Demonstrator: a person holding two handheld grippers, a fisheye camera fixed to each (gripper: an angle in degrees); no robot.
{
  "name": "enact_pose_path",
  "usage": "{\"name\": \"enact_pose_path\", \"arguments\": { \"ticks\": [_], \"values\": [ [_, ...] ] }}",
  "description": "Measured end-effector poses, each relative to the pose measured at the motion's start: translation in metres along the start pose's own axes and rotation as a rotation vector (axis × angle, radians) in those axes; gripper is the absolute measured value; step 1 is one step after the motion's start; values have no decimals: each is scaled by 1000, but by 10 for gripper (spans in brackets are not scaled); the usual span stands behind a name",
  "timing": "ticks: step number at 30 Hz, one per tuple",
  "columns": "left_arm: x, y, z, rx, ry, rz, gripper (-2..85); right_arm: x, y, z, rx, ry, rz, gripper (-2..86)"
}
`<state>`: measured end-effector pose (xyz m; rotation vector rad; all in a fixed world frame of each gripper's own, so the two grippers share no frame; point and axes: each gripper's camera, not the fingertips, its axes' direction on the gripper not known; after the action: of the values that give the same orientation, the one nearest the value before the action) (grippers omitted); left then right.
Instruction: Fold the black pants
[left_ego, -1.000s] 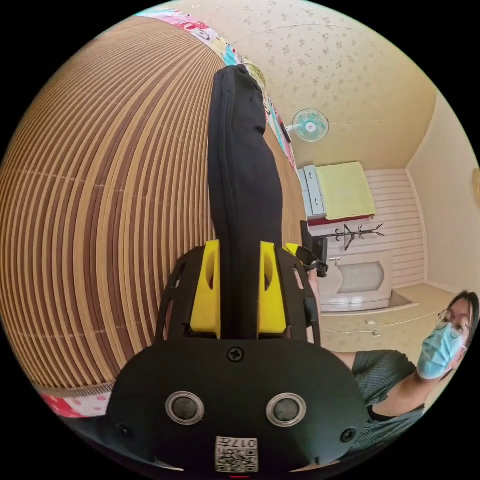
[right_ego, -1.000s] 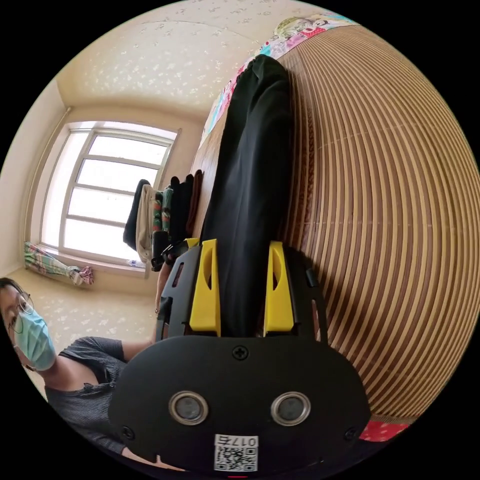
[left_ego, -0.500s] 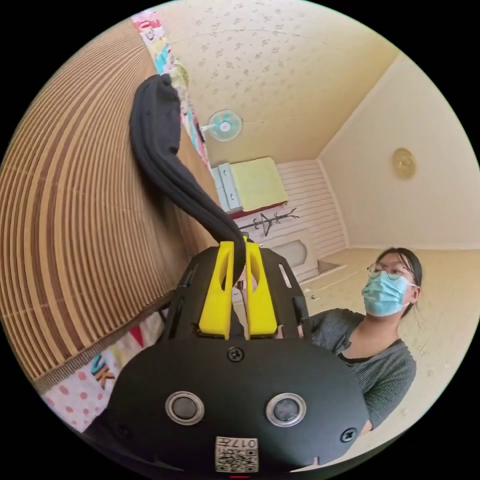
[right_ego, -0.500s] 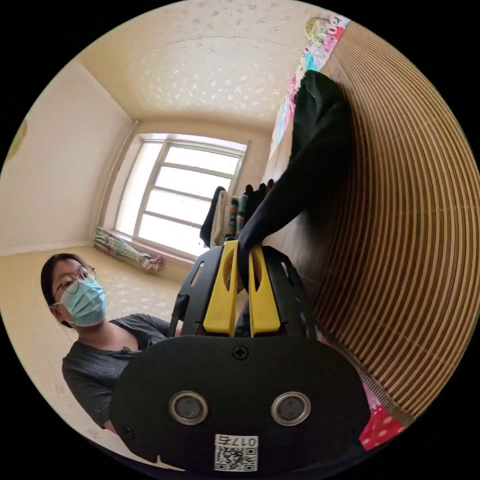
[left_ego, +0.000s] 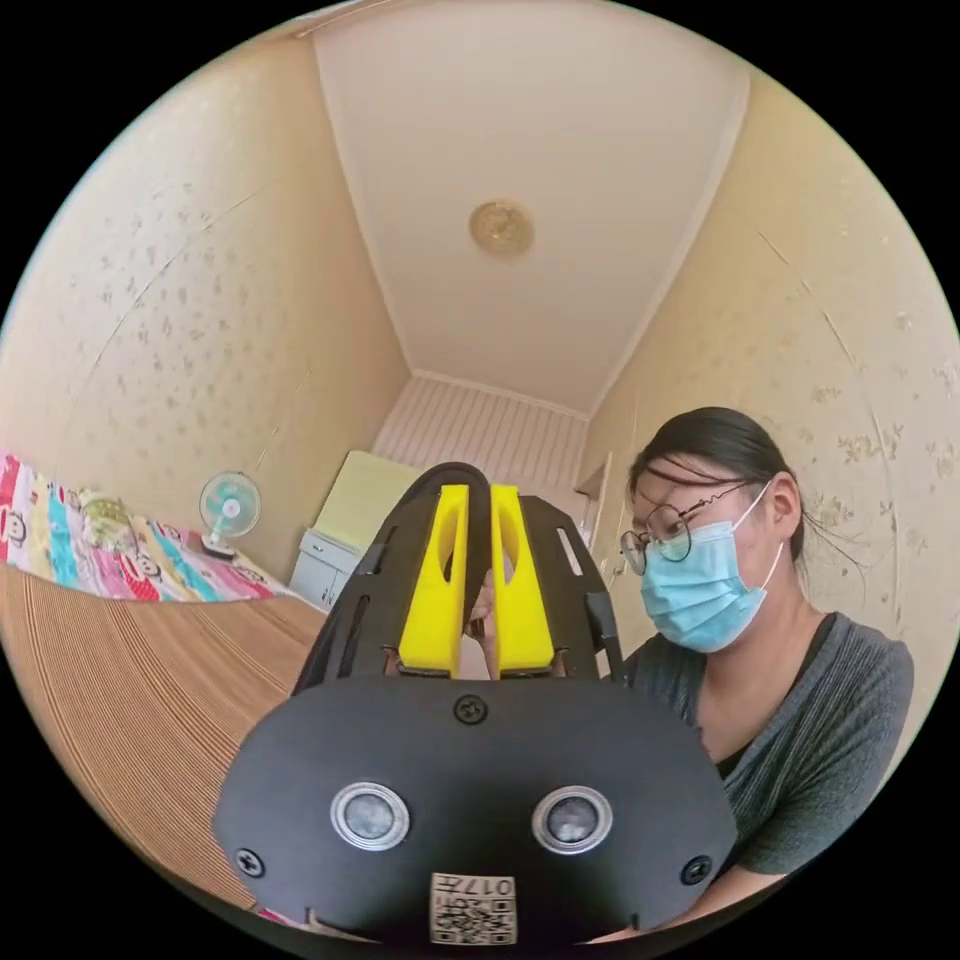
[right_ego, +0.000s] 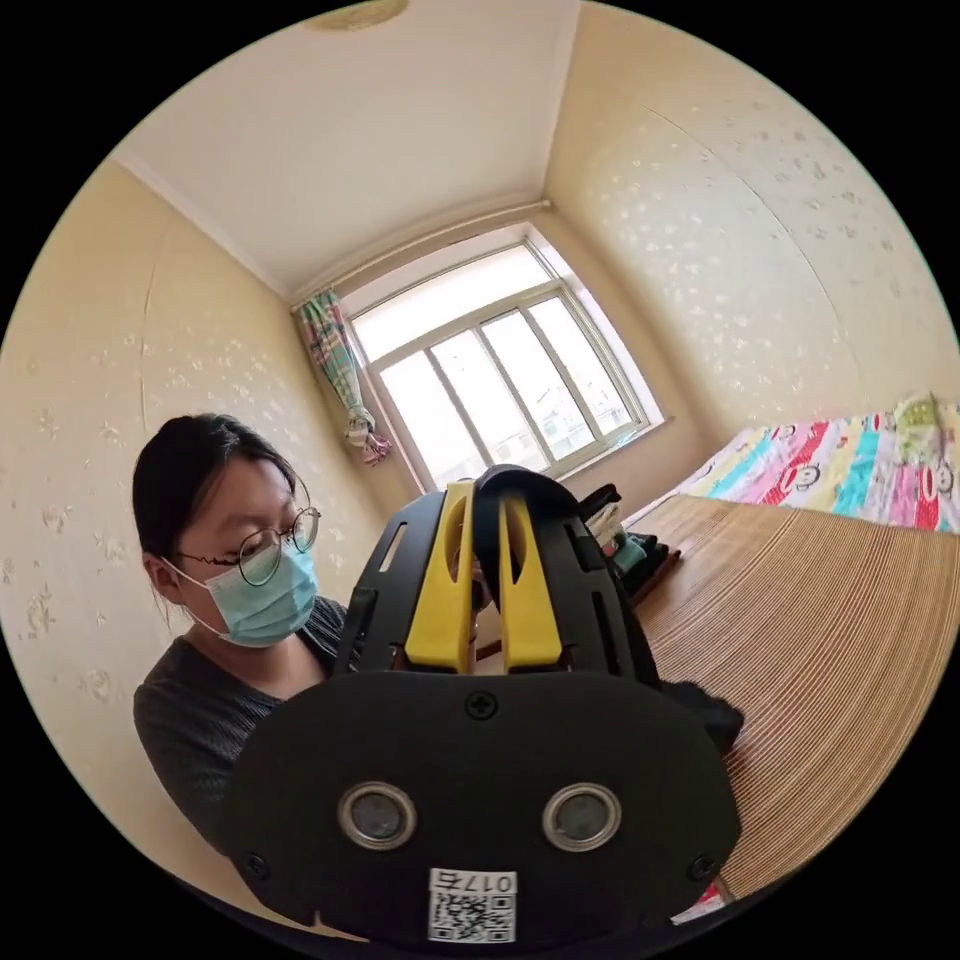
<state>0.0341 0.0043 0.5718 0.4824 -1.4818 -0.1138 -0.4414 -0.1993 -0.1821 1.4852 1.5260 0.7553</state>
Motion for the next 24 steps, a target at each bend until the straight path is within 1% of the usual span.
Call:
{"name": "enact_pose_path", "arguments": {
  "ticks": [2,4,7,9,10,12,13,14,15,16,18,19,20,21,22,24],
  "values": [
    [35,-26,15,36,-11,93,43,-33,-24,9,-18,47,-56,4],
    [50,-40,27,49,-37,111,43,-48,-45,20,-42,105,-43,4],
    [43,-49,39,81,-108,30,43,-41,-65,41,-62,160,25,5],
    [21,-49,45,93,-129,-63,43,-8,-71,60,-85,185,95,7],
    [4,-48,49,94,-161,-101,44,3,-72,65,-90,189,112,8],
    [-28,-46,57,89,-268,-139,43,62,-76,84,-117,225,169,13],
    [-53,-46,64,69,-348,-162,43,78,-78,90,-128,246,180,13],
    [-79,-47,74,26,-423,-174,42,112,-82,103,-165,313,194,13],
    [-94,-48,79,-8,-457,-177,42,146,-84,115,-194,381,217,10],
    [-124,-48,89,-72,-503,-197,42,163,-84,120,-201,402,237,9],
    [-165,-37,97,-136,-519,-267,42,218,-73,129,-197,434,335,7],
    [-184,-24,99,-172,-507,-306,42,227,-68,132,-199,445,344,6],
    [-198,-6,102,-225,-518,-328,42,238,-52,138,-221,478,342,6],
    [-202,6,104,-261,-532,-329,42,245,-30,148,-282,526,328,5],
    [-205,35,106,-318,-548,-320,42,247,-16,152,-305,548,310,6],
    [-206,87,106,-388,-511,-354,42,245,57,158,-382,577,242,8]
  ]
}}
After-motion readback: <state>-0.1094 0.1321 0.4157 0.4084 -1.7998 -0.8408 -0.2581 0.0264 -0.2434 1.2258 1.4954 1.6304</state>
